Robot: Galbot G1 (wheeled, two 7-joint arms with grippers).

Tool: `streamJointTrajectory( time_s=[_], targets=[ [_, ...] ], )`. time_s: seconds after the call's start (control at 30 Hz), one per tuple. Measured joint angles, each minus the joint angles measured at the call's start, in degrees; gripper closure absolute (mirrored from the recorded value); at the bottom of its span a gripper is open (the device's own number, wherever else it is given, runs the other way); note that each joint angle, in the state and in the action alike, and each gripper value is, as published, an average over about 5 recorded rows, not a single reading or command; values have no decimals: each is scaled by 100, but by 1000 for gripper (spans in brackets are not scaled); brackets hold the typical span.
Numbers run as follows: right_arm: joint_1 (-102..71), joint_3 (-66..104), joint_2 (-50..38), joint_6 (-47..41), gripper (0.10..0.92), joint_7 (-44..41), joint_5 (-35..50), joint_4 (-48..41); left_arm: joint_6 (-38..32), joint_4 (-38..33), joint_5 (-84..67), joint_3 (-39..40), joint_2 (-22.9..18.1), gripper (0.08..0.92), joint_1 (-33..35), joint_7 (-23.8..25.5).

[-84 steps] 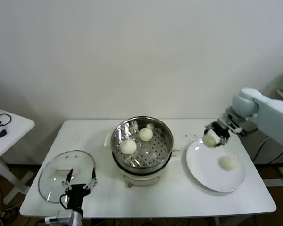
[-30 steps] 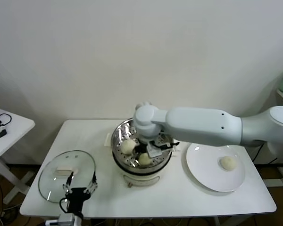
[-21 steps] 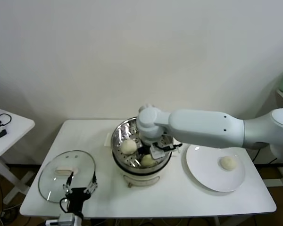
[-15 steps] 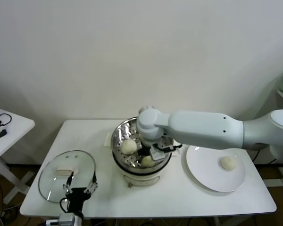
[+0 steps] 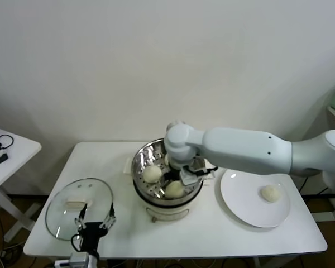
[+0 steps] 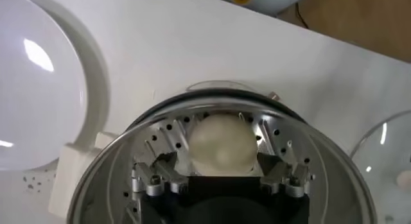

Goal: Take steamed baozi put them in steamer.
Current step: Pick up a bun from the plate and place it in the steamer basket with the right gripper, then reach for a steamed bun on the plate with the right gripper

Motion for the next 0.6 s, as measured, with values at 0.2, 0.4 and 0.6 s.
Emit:
streamJointTrajectory(
  time_s=[0.2, 0.4, 0.6],
  targets=[
    [177, 172, -164, -140, 203, -37, 256, -49, -2, 3, -4, 2, 9, 177, -19, 0],
    [548, 60, -575, -875, 203, 15, 1082, -147, -9, -1, -16, 18, 35, 177, -29, 0],
    [915, -327, -1245, -1910, 203, 117, 2259, -440, -9, -31, -46, 68, 83, 177, -64, 0]
  ],
)
